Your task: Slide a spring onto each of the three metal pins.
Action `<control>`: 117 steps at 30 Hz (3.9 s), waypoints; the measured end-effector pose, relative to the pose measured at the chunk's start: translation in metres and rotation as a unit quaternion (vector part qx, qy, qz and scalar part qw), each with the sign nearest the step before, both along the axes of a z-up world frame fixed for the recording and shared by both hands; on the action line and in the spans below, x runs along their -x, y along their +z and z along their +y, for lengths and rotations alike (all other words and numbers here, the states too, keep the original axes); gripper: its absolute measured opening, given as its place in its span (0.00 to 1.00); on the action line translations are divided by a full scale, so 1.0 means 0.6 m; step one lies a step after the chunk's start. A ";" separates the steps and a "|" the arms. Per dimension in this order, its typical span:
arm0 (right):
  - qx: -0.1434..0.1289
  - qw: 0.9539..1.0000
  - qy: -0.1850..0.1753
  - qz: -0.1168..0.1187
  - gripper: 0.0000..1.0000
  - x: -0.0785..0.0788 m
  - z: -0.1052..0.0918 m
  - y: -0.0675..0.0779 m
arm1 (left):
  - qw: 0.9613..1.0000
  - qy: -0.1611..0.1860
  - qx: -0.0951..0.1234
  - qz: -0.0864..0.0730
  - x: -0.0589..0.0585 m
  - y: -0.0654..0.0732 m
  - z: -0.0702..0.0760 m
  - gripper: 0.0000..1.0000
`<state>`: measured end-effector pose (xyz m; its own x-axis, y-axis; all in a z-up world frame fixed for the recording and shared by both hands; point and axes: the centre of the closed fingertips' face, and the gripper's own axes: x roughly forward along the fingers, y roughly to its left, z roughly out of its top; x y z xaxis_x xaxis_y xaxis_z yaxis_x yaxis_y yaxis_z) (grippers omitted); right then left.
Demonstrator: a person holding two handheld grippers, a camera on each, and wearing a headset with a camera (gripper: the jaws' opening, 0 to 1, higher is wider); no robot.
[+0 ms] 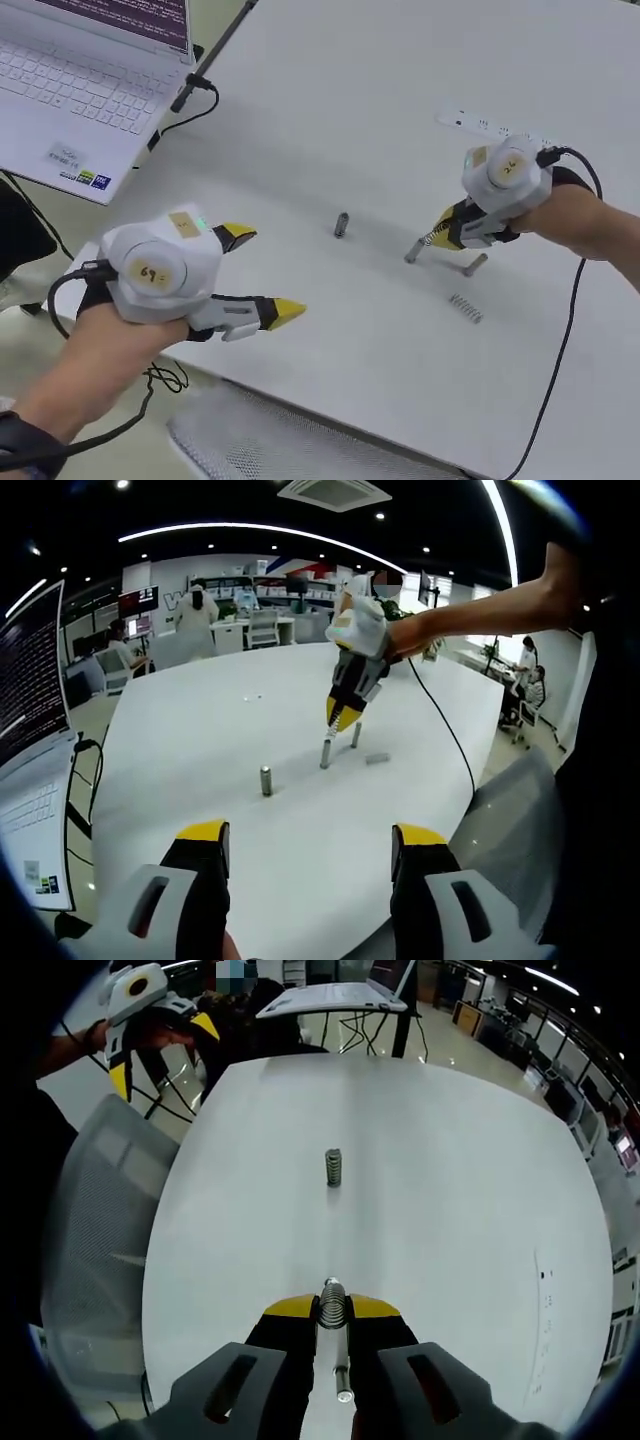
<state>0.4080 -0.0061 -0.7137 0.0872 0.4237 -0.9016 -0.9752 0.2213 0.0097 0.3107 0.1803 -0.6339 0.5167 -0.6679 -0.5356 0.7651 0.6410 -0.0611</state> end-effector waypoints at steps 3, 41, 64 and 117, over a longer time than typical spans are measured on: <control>0.001 1.000 0.002 0.001 0.09 0.000 0.003 -0.002 | 1.000 0.002 0.002 0.001 0.001 0.000 0.002 0.61; 0.033 0.998 0.042 0.022 0.09 -0.005 0.027 -0.050 | 1.000 0.015 0.003 0.012 -0.003 -0.008 0.018 0.60; 0.050 0.997 0.051 0.033 0.10 -0.001 0.027 -0.083 | 1.000 0.019 0.000 0.017 -0.003 -0.013 0.023 0.59; -0.060 0.993 -0.092 -0.050 0.37 0.031 -0.015 0.045 | 1.000 0.005 0.004 -0.001 0.002 0.017 0.015 0.63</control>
<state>0.3893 -0.0149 -0.6870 0.2599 0.4967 -0.8281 -0.9157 0.3989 -0.0481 0.3093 0.1894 -0.6236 0.5236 -0.6678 -0.5290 0.7593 0.6474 -0.0657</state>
